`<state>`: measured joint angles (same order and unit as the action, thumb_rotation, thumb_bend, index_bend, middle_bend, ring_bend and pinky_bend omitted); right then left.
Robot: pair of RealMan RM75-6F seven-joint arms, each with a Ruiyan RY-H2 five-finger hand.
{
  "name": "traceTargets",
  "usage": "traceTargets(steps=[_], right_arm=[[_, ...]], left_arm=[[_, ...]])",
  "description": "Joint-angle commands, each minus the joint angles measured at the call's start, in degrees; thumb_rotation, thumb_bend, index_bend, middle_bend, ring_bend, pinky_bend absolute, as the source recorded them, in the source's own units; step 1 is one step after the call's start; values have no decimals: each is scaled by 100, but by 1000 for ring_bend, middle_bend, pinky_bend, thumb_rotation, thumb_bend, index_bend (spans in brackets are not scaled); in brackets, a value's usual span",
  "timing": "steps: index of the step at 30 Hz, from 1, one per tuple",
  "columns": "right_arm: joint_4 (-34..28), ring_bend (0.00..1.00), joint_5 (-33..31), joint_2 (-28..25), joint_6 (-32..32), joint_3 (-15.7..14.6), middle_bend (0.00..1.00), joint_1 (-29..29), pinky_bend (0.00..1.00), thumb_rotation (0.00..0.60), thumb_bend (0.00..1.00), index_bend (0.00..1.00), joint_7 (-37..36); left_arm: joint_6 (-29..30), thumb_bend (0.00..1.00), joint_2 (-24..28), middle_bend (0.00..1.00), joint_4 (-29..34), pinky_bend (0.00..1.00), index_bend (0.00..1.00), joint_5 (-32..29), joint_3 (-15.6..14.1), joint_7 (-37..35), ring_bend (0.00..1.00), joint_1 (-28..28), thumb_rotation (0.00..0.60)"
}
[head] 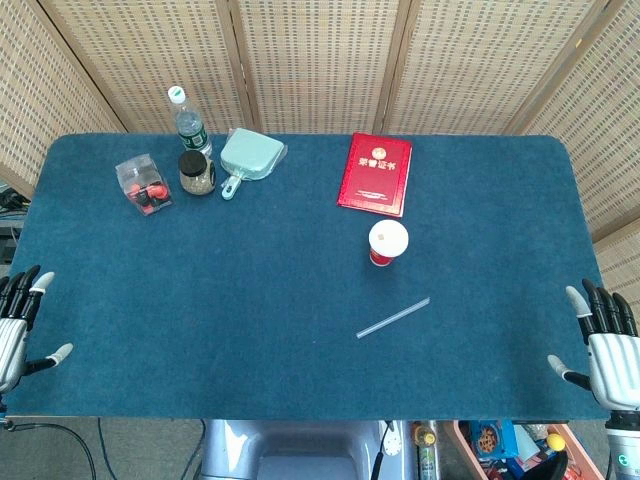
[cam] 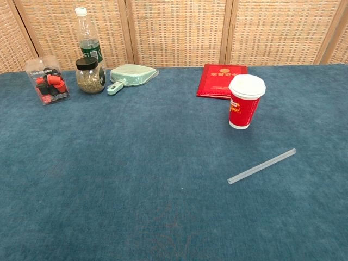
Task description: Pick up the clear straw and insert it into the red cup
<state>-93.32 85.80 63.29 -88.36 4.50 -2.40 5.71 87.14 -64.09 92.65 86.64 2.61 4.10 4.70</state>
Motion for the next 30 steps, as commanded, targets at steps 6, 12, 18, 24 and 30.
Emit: traceTargets(steps=[6,12,18,24,30], right_arm=[[28,0,53,31,10,-13,0,-15,0,600,0,25,26],[208,0,991,82,408,-324,0,-420,0,600,0,138,-252],[514,0,2134,49,1300,-661,8,-1352,0,600,37,262,-1094],[697,0,2338,248,2283,-592,85,-2291,0,600,131,362,-1732],[794,0,1955,600,3085,-326,118,-2921,0,600,197,404,-1855]], left_arm=[[-54,74,-1,0,-3,0,0,-30,-13,0,0,5,600],[-3,75,27,0,14,0,0,58,-19,-119,0,4,600],[18,74,87,0,22,0,0,12,13,-261,0,-10,600],[-6,75,135,0,-10,0,0,-37,26,-401,0,-17,600],[80,76,186,0,-3,0,0,9,22,-521,0,-57,600]])
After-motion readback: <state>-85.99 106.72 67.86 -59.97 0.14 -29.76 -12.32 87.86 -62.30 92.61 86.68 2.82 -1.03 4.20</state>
